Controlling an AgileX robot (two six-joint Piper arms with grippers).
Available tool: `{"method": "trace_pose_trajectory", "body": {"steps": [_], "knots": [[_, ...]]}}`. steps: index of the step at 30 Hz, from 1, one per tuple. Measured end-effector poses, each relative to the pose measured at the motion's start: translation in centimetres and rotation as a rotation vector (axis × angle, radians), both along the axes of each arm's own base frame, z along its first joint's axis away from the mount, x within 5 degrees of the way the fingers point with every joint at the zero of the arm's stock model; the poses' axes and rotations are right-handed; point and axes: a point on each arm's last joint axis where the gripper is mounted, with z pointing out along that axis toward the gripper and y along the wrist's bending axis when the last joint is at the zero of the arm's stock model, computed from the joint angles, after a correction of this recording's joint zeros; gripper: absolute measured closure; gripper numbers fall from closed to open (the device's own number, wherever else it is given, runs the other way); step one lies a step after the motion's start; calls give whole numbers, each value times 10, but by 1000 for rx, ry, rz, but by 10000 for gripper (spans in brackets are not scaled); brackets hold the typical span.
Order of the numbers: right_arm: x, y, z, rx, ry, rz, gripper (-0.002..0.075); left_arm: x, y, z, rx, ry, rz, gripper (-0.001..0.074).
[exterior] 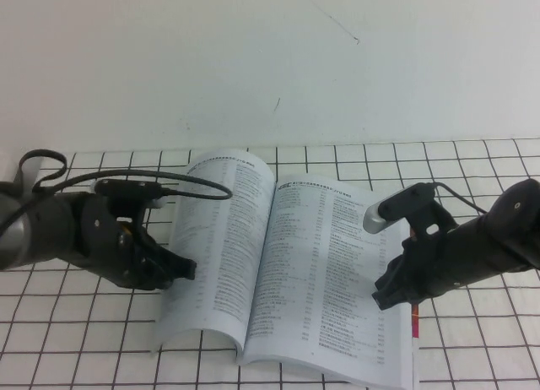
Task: Close book
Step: 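Close the open booklet and leave it lying on the table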
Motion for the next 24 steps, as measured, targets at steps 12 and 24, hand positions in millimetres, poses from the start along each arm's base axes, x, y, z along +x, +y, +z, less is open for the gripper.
{"method": "trace_pose_trajectory", "body": {"steps": [12, 24], "knots": [[0, -2, 21, -32, -118, 84, 729, -40, -74, 104, -115, -239, -252, 738], [-41, -50, 147, -138, -416, 232, 729, -76, -15, 162, 14, -255, -226, 738]]}}
